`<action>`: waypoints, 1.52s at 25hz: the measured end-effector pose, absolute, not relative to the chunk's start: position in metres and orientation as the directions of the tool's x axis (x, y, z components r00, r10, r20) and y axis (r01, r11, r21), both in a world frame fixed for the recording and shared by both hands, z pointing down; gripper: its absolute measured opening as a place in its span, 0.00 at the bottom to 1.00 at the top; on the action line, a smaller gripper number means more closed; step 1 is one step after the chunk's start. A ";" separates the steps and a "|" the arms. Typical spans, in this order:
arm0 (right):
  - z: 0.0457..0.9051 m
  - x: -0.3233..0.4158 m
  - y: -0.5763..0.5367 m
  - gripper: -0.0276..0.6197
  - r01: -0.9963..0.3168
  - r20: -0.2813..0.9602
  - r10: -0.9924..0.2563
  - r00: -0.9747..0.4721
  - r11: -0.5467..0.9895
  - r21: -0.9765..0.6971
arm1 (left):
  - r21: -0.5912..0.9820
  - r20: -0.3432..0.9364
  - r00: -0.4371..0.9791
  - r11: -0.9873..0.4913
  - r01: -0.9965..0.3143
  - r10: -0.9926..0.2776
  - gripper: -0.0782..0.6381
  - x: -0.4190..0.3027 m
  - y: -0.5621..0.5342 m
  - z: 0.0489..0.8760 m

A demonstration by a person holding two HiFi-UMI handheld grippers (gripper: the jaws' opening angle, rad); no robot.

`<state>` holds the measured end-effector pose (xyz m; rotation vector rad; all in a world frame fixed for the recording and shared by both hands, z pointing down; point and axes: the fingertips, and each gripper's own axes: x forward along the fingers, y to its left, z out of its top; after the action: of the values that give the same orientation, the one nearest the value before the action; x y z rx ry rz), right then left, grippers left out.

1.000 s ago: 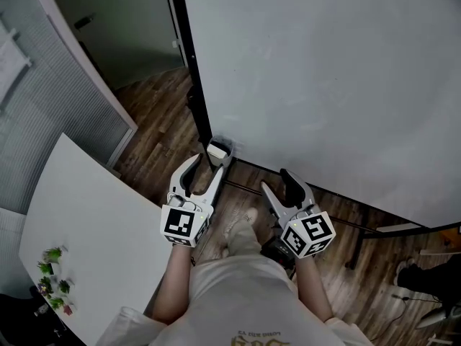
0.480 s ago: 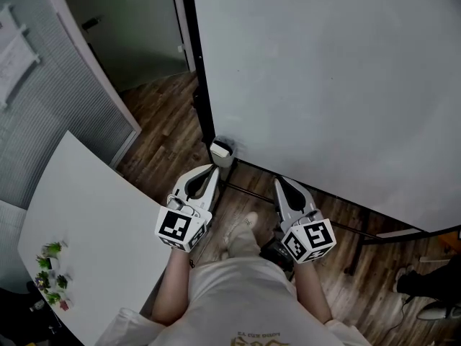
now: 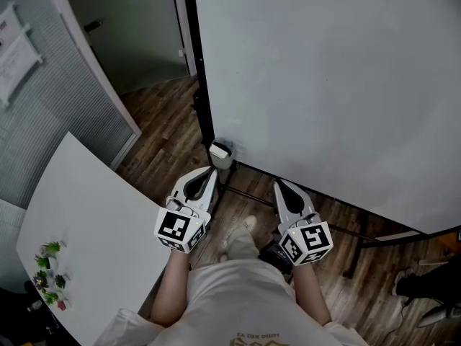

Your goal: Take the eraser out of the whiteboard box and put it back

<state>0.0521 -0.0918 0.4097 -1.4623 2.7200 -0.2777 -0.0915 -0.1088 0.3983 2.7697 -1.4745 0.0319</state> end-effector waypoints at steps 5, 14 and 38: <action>0.411 0.053 -0.092 0.06 -0.826 0.055 -0.832 -0.552 0.537 -0.174 | -0.011 0.026 0.556 -0.556 -0.831 -0.831 0.11 -0.092 -0.110 0.399; 0.413 0.052 -0.090 0.06 -0.822 0.072 -0.825 -0.560 0.544 -0.167 | -0.015 0.026 0.541 -0.541 -0.841 -0.841 0.11 -0.097 -0.111 0.399; 0.419 0.049 -0.101 0.06 -0.823 0.096 -0.822 -0.561 0.541 -0.173 | 0.011 0.038 0.528 -0.528 -0.849 -0.848 0.11 -0.108 -0.123 0.407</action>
<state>0.0485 -0.1007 0.4190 -1.4738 2.7605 -0.3122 -0.1084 -0.1235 0.4068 2.7216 -1.5112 0.0430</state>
